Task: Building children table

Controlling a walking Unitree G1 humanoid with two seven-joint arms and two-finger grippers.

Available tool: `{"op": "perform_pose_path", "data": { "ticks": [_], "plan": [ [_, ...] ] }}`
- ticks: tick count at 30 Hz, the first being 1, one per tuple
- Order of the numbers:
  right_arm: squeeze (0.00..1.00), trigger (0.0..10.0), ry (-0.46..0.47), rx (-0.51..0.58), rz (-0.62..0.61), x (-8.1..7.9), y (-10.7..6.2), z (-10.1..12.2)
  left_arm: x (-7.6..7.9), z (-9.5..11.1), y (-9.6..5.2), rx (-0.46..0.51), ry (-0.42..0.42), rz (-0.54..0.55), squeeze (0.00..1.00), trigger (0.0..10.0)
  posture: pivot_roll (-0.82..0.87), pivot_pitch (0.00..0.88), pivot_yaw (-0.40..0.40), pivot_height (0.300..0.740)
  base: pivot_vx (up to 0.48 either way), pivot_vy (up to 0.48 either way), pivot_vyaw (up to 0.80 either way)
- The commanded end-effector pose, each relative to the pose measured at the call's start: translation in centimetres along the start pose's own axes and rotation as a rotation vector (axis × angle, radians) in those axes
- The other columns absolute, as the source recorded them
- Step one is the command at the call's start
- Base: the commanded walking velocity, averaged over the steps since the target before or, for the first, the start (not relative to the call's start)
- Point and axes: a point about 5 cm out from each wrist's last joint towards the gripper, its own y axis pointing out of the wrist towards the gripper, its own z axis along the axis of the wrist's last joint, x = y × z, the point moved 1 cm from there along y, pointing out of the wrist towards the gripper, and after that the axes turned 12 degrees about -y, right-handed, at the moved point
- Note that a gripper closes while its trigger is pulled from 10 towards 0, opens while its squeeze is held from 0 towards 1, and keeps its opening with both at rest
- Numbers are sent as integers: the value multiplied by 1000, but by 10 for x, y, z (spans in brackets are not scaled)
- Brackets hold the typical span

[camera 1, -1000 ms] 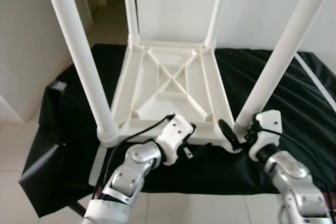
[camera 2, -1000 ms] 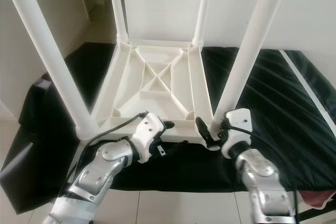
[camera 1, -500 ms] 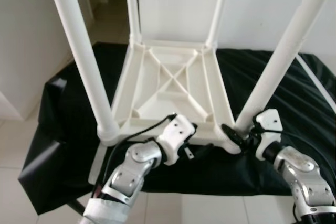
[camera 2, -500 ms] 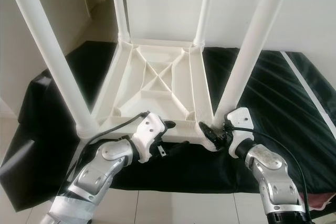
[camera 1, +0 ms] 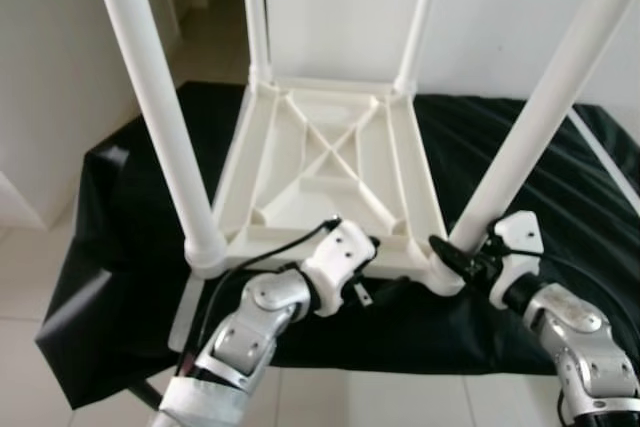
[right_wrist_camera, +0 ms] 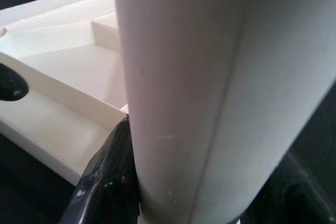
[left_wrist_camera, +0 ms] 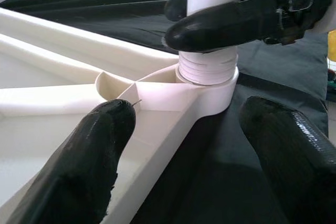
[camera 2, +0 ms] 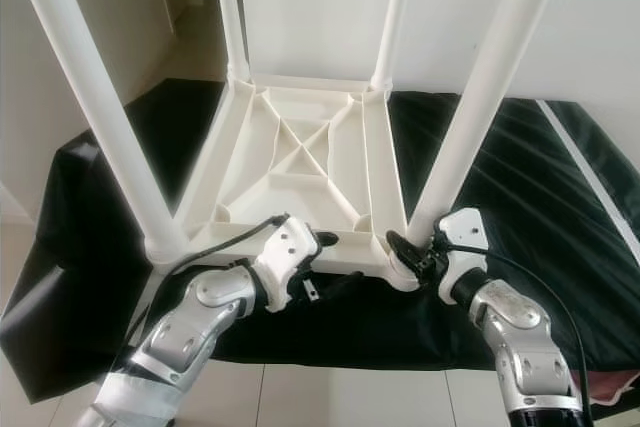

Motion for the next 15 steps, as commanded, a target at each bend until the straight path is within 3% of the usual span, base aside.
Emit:
{"op": "perform_pose_path", "data": {
  "ticks": [1, 5, 15],
  "plan": [
    [0, 10000, 6, -98, -45, -4, -2, -16, 4, 0, 1, -7, 15, -42, 0, 10000, 11, 0, -28, 740, 0, 0, 0],
    [0, 10000, 54, -118, -139, -17, 1, -14, 5, 0, 2, -5, 20, -51, 0, 10000, 4, 0, -26, 740, 0, 0, 0],
    [0, 10000, 147, -158, -286, -31, 7, -10, 7, 0, 2, -2, 20, -61, 0, 10000, -3, 0, -21, 740, 0, 0, 0]
  ]
}}
